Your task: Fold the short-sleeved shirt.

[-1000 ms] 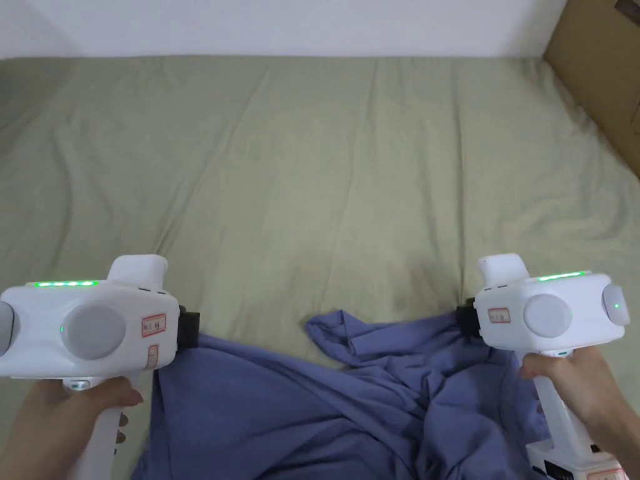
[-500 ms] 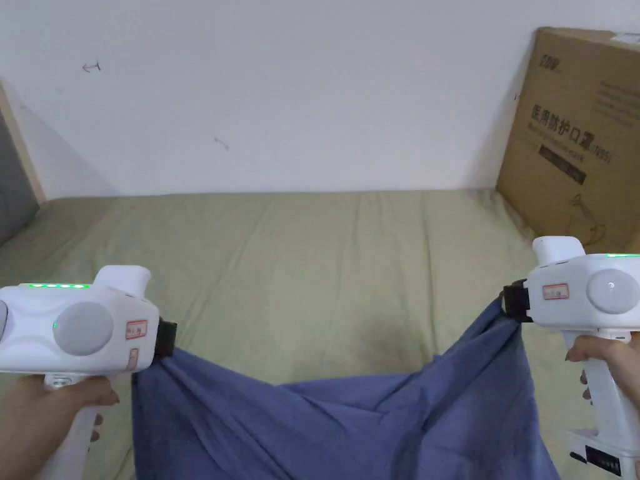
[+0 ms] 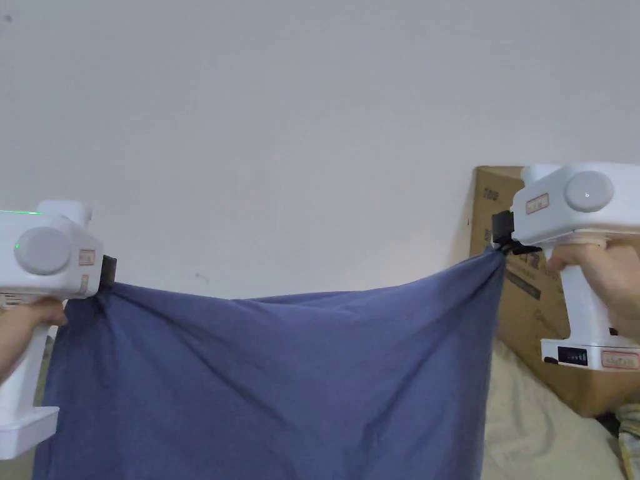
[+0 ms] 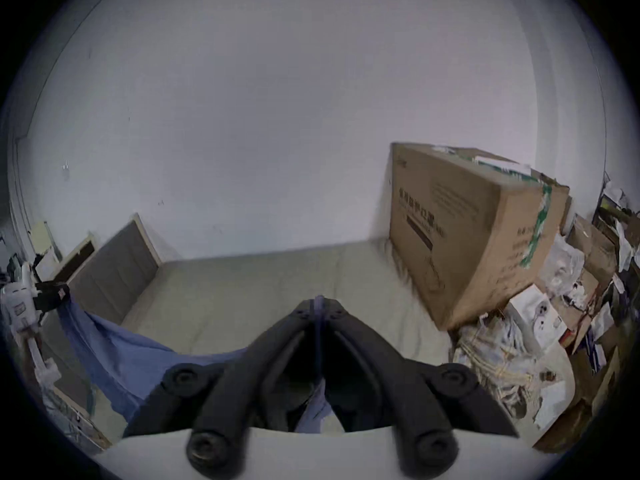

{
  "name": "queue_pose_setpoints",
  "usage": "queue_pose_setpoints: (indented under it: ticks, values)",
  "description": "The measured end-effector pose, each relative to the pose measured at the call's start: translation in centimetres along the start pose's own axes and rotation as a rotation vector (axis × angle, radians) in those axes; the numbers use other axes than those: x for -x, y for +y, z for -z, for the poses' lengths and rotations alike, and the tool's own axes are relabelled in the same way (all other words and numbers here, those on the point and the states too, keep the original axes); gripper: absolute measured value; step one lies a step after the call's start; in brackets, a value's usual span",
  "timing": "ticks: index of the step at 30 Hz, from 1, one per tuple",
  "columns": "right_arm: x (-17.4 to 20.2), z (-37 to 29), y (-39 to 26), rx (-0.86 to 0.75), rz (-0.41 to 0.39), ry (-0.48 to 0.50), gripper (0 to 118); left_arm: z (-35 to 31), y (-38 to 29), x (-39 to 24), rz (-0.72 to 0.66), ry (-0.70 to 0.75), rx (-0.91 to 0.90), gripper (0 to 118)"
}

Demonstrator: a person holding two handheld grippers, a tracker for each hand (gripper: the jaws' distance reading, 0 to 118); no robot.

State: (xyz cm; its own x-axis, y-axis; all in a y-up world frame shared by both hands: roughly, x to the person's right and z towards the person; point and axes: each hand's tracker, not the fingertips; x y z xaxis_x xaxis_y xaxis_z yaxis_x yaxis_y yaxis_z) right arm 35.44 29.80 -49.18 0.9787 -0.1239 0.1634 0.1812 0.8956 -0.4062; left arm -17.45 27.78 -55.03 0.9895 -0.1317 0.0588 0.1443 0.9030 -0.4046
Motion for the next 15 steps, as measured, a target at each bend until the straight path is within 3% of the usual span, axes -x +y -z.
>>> queue_pose_setpoints:
  ticks: [10,15]
  values:
    - [2.9,4.8,13.7,-0.129,0.015,-0.049,4,7.0,12.8,1.8,-0.010,0.069,-0.135,8]
    - [3.7,6.2,18.4,-0.186,0.013,-0.102,4,9.0,17.9,1.2,-0.009,0.096,-0.297,8]
